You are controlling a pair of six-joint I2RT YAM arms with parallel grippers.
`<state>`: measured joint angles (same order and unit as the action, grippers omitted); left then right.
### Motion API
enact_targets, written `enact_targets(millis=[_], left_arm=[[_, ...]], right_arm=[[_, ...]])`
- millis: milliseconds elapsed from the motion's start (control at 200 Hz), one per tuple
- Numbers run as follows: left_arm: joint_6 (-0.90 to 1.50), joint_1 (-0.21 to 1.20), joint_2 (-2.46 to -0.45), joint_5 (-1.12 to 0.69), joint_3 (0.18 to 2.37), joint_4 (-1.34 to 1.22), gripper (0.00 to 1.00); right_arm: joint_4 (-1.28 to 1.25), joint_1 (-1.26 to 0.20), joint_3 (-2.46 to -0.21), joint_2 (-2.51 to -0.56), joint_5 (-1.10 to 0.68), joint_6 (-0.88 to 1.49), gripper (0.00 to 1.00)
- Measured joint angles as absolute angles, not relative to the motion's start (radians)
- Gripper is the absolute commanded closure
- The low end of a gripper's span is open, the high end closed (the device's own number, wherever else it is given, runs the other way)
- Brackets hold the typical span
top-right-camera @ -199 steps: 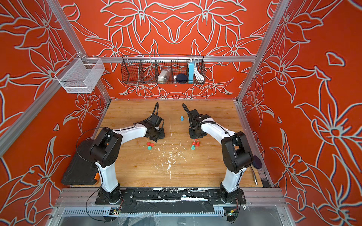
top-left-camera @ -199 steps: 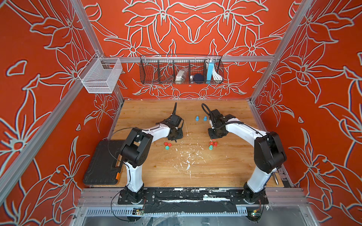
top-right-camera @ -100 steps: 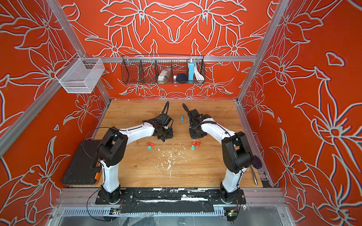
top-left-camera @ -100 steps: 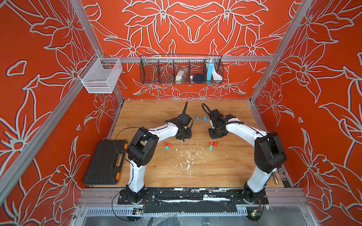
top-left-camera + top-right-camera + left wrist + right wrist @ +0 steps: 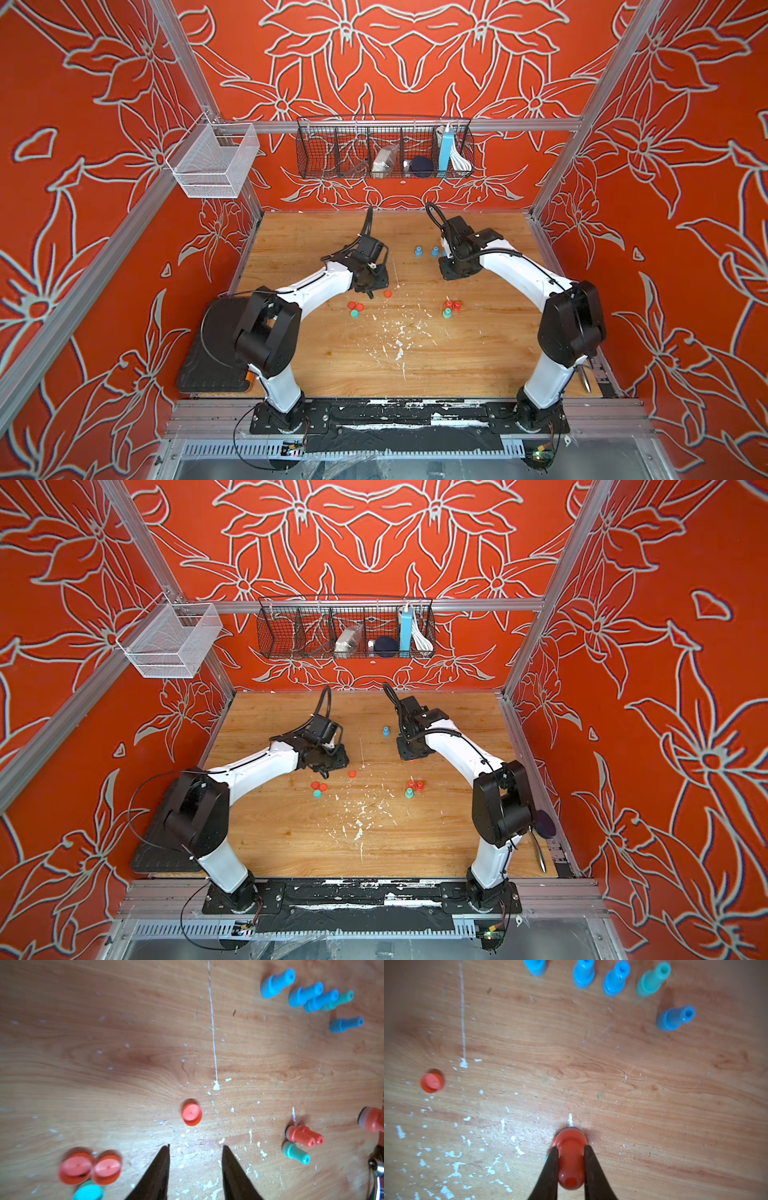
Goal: Close the stamp cap
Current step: Pick up the stamp from the center of the board.
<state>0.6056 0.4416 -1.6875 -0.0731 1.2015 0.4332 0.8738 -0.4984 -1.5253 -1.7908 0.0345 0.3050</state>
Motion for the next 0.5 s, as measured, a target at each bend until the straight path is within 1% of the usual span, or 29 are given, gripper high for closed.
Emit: enact_targets(millis=[95,265,500], left_arm=[[0.603,0.416,-1.689,-0.079,1.196,0.428,0.58],[0.608,0.432,-1.765,-0.118,1.178,0.396,0.58],[0.626,0.452,-1.837,-0.147,1.167,0.371,0.58]], right_arm=[[0.887,-0.532,-1.578,-1.827,0.022,0.307,0.89],[0.902,-0.582,-1.593,-1.852,0.014,0.314,0.88],[0.908,-0.582,-1.572,-1.851,0.022,0.314,0.88]])
